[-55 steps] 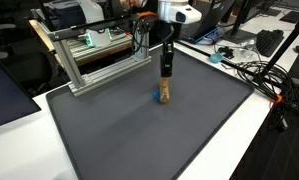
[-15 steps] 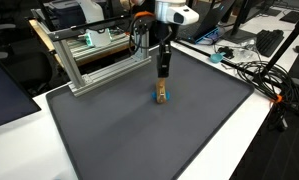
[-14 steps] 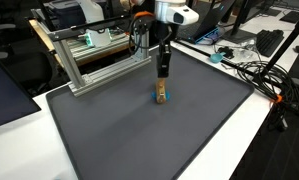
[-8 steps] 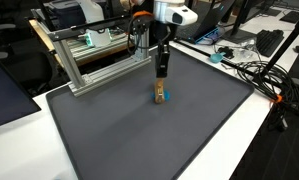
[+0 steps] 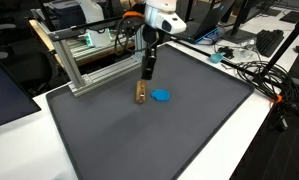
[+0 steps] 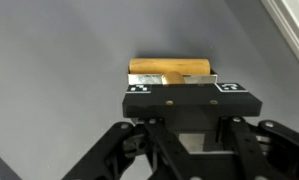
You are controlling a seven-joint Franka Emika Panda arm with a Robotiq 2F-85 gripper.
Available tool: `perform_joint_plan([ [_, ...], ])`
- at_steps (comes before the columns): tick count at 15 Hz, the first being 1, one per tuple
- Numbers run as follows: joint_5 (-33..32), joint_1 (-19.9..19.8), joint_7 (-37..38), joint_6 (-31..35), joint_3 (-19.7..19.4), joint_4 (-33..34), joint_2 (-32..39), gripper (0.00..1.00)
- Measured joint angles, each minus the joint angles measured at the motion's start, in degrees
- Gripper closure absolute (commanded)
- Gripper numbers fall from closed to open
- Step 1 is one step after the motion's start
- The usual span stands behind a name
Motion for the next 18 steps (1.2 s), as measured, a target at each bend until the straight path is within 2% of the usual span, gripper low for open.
perform_joint_plan([
  [3, -3.7, -0.1, -0.1, -5.3, -1.4, 0.7, 0.7, 0.78],
  [5, -3.4, -0.6, 0.7, -8.5, -2.1, 2.2, 1.6, 0.78],
  [12, 10.7, -5.5, 4.9, -11.4, -2.3, 3.7, -0.5, 0.78],
  [18, 17.2, -4.8, 18.6, -10.1, -1.8, 3.4, -5.9, 0.78],
])
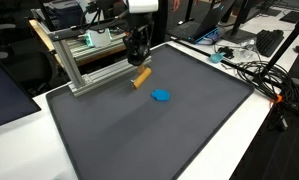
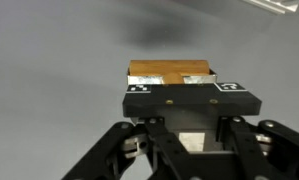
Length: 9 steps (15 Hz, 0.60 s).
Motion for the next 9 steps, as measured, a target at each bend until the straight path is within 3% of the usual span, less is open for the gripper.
perform_joint_plan([
  [9, -0.5, 7.0, 35.1, 3.7, 0.0, 0.3, -1.7, 0.78],
])
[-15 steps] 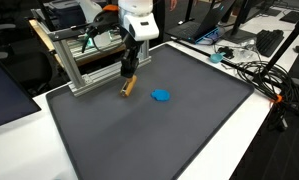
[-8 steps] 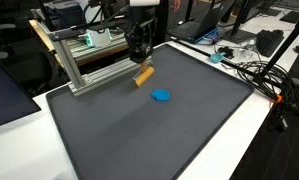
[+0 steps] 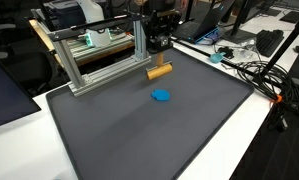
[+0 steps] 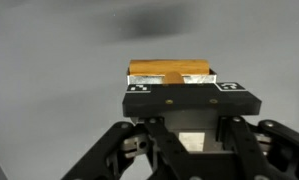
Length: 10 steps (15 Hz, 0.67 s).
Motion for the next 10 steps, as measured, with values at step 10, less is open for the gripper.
perform_joint_plan([
  [10, -1.2, 3.0, 27.0, 3.8, -2.2, -0.4, 5.1, 0.53],
])
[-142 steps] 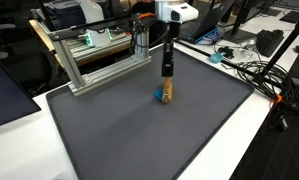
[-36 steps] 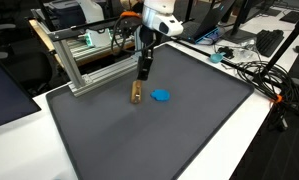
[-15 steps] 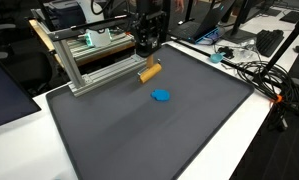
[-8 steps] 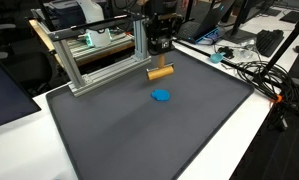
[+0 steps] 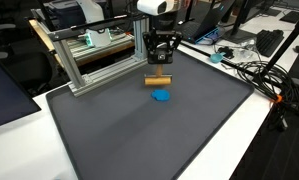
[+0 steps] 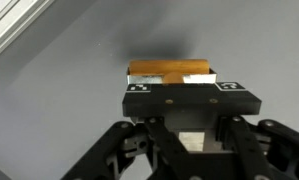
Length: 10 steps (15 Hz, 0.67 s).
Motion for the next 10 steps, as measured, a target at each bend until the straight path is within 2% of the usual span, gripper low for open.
perform_joint_plan([
  [1, 0.0, 0.0, 0.2, 0.0, 0.0, 0.0, 0.0, 0.78],
  [6, 0.4, 0.0, 3.0, 0.0, -0.3, 0.1, 0.4, 0.78],
  [10, 0.4, 0.1, 11.4, 0.0, -0.9, 0.5, 0.8, 0.78],
])
